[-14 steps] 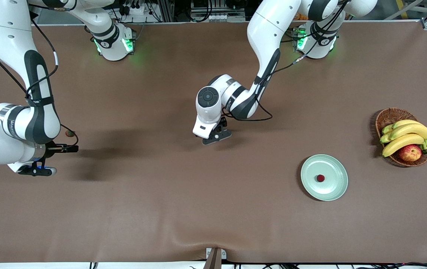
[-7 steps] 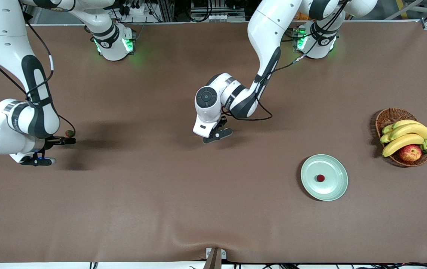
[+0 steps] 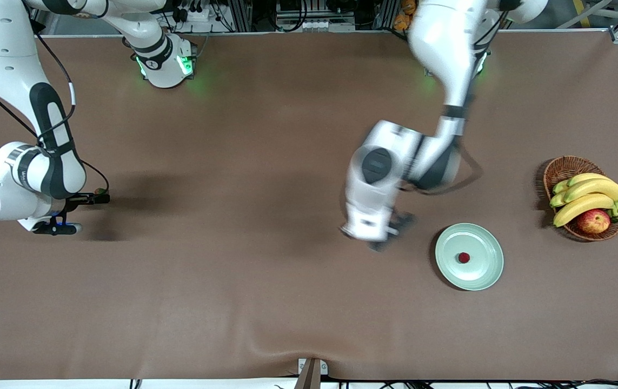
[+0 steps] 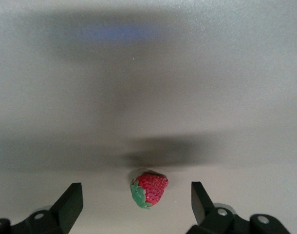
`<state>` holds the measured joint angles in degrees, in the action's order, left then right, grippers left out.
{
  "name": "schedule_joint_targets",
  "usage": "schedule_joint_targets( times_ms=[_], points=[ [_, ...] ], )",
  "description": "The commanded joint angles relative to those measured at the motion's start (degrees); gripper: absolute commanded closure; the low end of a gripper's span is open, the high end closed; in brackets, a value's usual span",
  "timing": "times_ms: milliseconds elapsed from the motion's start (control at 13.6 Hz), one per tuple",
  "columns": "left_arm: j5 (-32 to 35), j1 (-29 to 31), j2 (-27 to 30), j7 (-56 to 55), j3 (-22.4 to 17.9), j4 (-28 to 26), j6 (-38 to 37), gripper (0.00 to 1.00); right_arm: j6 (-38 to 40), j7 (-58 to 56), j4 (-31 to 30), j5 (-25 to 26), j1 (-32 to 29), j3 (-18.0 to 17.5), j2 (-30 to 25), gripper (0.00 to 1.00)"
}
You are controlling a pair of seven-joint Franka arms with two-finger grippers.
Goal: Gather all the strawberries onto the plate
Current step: 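Place the second strawberry on the plate while the right gripper grasps the third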
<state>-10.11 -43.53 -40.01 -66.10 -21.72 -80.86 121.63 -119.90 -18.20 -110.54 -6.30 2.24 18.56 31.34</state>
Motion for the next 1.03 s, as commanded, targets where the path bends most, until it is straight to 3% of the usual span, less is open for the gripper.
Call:
schedule_joint_targets(
  times_ms=[0, 147, 366, 953],
  points=[
    [0.3, 7.9, -0.2, 0.6, -0.2, -1.1, -0.3, 1.00, -1.2, -1.0, -0.5, 1.3, -1.6, -1.2, 0.3, 0.21],
    [2.5, 13.4, -0.5, 1.3, 0.2, -1.3, -0.3, 1.00, -1.2, -1.0, -0.6, 1.4, -1.7, -1.2, 0.5, 0.33],
    [2.4, 18.4, -2.2, 2.7, 0.2, -2.1, -0.3, 1.00, -1.1, -2.4, -0.6, 2.3, -1.9, -1.2, 1.3, 0.42],
    [0.7, 23.5, -5.1, 10.4, 1.8, -4.0, 0.1, 1.00, -0.5, -3.5, -0.8, 2.3, -2.7, -1.2, 1.5, 0.50]
  ],
)
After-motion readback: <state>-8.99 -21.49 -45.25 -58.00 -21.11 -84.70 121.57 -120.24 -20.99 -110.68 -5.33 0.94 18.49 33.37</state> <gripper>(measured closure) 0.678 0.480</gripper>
